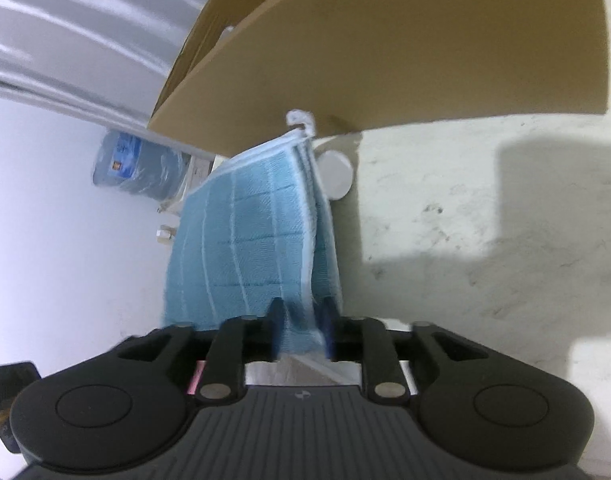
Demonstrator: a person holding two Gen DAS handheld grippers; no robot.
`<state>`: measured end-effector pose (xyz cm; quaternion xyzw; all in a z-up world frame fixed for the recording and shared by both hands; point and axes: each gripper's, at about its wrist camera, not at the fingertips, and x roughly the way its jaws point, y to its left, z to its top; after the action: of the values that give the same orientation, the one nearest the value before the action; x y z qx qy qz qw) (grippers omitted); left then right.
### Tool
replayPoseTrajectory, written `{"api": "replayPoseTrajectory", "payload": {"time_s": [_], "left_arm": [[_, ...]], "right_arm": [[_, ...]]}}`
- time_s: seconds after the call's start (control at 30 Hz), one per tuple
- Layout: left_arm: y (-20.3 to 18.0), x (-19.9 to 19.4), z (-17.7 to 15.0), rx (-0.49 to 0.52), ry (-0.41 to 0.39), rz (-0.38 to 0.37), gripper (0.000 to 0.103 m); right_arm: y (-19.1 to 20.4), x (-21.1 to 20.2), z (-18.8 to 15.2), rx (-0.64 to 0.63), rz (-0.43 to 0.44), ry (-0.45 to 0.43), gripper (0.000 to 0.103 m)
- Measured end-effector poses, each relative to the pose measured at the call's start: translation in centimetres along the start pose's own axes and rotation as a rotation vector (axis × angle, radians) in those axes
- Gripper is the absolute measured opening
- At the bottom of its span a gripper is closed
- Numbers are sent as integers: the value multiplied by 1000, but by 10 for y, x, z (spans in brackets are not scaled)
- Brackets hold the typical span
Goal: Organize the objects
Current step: 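Lift the towel off the jar with the right gripper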
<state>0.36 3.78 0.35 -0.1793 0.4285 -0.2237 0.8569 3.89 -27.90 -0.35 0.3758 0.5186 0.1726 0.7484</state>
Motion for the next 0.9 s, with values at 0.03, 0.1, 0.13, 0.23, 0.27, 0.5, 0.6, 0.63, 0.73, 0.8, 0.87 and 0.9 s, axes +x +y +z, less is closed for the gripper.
{"api": "replayPoseTrajectory", "payload": {"time_s": [0.03, 0.1, 0.13, 0.23, 0.27, 0.5, 0.6, 0.63, 0.73, 0.8, 0.87, 0.9], "left_arm": [[1, 0, 2, 6, -10, -1, 73], [5, 5, 7, -2, -16, -9, 77], [7, 9, 8, -10, -15, -13, 79], [13, 25, 14, -35, -1, -35, 80], [16, 32, 16, -47, 2, -44, 82], [30, 63, 30, -107, 19, -94, 88], [36, 75, 34, -141, 36, -108, 87], [37, 78, 35, -146, 42, -110, 84], [37, 84, 36, -144, 48, -117, 76], [38, 89, 36, -144, 58, -117, 71], [39, 91, 36, -156, 67, -122, 63], [38, 91, 36, -155, 65, -122, 63]], "right_arm": [[-1, -2, 1, 2, 6, -11, 45], [-2, -5, 4, 5, 14, -36, 53], [0, -3, 6, 7, 16, -45, 54], [-4, 2, 12, 23, 35, -67, 54], [-6, 5, 14, 31, 50, -74, 54], [-14, 22, 30, 93, 137, -84, 60], [-15, 30, 33, 99, 146, -86, 60], [-15, 33, 34, 101, 150, -85, 60], [-16, 36, 35, 106, 159, -82, 60], [-16, 39, 36, 112, 169, -79, 60], [-16, 41, 36, 119, 180, -80, 60], [-15, 42, 36, 115, 188, -79, 60]]}}
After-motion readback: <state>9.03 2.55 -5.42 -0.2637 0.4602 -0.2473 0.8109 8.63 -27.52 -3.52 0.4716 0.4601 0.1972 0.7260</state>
